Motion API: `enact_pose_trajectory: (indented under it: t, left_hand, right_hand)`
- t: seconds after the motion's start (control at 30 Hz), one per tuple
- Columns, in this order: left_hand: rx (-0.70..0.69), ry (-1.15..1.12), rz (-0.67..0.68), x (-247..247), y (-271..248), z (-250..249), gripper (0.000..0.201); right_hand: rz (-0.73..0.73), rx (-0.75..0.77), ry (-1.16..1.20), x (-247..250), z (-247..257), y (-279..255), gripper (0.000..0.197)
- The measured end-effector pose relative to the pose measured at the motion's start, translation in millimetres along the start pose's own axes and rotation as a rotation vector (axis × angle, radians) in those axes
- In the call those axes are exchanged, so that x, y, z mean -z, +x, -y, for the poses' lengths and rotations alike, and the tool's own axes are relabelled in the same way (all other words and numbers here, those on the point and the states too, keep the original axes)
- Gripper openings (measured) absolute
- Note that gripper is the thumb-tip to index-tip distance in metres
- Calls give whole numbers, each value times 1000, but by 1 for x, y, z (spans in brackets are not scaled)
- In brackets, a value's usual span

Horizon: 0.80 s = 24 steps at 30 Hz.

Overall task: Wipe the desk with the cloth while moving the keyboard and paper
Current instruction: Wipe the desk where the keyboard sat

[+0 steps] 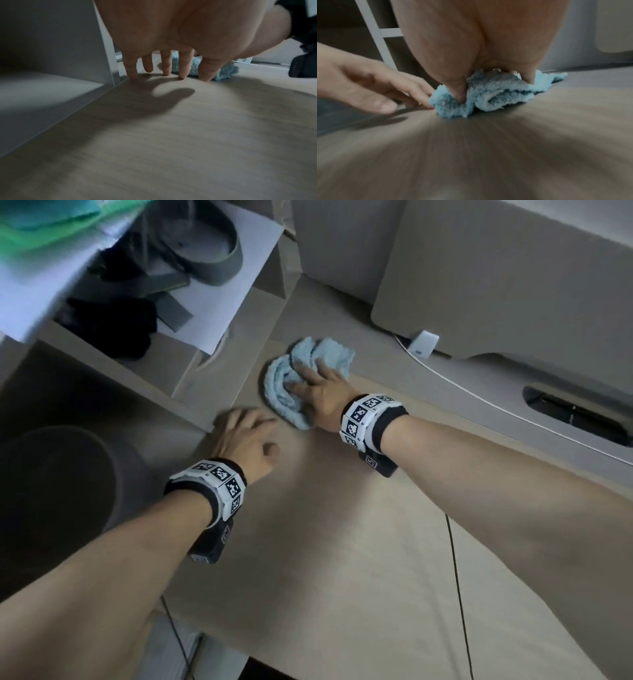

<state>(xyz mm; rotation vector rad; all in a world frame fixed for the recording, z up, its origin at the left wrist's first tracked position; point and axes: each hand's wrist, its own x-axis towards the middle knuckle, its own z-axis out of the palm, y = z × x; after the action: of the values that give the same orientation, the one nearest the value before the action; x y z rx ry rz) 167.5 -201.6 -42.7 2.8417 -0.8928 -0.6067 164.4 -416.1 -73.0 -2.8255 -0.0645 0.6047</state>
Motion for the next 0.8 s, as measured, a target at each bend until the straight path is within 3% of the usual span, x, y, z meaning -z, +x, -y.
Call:
enact_pose_trajectory:
  t: [0.07,0.17,0.23,0.3,0.37,0.47,0.57,0.63,0.8]
  left_hand:
    - [16,-30,-10,-2,2,3,52]
    - [15,-47,-30,-7,3,3,48]
    - [10,-55,-30,-10,4,6,47]
    - [-3,-55,-39,-14,4,10,46]
    - [-9,-73,-33,-16,4,13,48]
    - [-26,-69,-61,-16,1,12,49]
    - [-56,-73,-116,-14,2,13,47]
    - [-59,-70,-117,-15,3,15,46]
    - [-36,-65,-88,-17,0,13,50]
  right_hand:
    - [12,-8,-19,-1,-17,7,69]
    - [-33,-258,42,26,-41,36,76]
    - [-18,-321,65,46,-28,56,78]
    - [-24,-233,22,51,9,64,80]
    - [16,-36,-47,36,41,59,81]
    - [48,110,-102,8,25,51,78]
    - [-72,-151,-49,24,-27,62,82]
    - [-83,-307,39,42,-29,71,79]
    - [-29,35,5,8,33,35,70]
